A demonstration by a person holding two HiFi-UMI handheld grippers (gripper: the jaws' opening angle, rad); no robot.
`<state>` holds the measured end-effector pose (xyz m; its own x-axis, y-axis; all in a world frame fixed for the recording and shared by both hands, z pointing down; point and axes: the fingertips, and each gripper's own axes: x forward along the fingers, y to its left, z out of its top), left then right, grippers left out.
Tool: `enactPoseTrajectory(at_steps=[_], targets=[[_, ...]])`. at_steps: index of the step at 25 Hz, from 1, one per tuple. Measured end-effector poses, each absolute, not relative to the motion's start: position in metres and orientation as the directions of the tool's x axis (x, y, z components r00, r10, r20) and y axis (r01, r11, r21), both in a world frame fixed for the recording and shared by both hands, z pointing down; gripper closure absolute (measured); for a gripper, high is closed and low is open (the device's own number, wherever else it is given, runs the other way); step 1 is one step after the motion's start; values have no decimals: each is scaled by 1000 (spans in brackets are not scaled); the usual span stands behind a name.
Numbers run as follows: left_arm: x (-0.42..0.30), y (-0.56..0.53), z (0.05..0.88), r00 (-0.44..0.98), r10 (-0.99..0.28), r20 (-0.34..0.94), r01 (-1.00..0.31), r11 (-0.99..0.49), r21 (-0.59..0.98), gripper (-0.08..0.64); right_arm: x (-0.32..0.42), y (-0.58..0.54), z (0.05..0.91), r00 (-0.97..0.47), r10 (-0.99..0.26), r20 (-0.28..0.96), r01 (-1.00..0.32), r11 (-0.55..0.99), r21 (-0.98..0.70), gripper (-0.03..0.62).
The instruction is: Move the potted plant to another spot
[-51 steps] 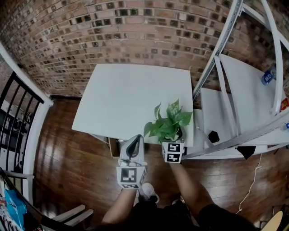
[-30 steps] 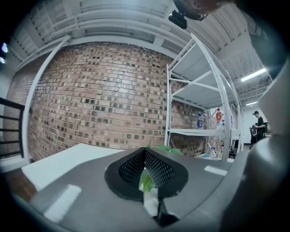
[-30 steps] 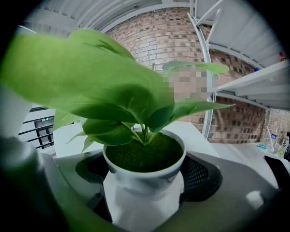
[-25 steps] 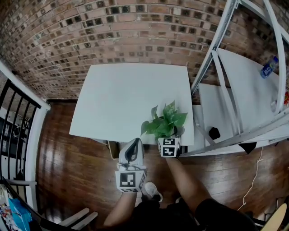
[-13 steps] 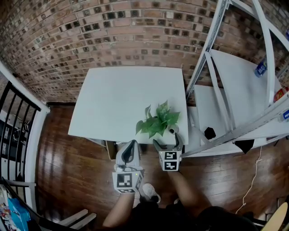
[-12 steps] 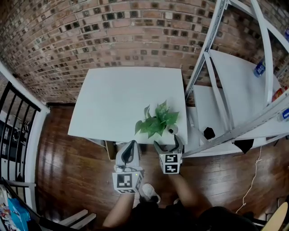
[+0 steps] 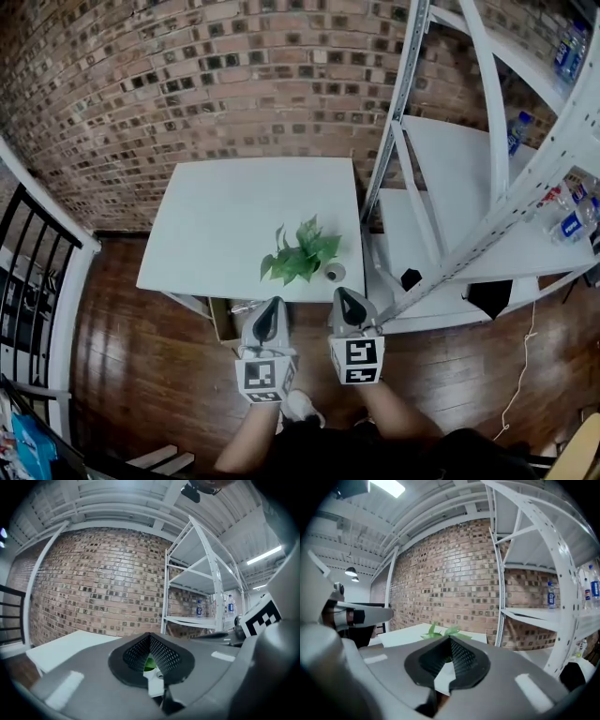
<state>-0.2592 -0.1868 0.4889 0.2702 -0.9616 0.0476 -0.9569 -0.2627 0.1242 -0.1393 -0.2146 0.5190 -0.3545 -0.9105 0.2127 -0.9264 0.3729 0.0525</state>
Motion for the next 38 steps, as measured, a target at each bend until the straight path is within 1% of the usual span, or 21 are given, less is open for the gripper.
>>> enactPoseTrajectory(at_steps=[5, 9, 18, 38], targets=[[-237, -177, 470, 285, -958, 36, -952, -278, 127, 546, -137, -207, 477, -376, -914, 154, -920, 388, 56, 591], [-226, -172, 447, 272, -962, 10, -958, -270, 101, 546, -132, -201, 454, -383, -917, 113, -918, 391, 59, 591], [-208, -156, 418, 231, -973, -17, -970, -232, 76, 546, -139, -177, 432, -465, -882, 84, -880, 470, 66, 591], [-216, -165, 416, 212, -977, -11, -974, -212, 80, 546, -150, -175, 424, -496, -866, 71, -861, 501, 89, 591]])
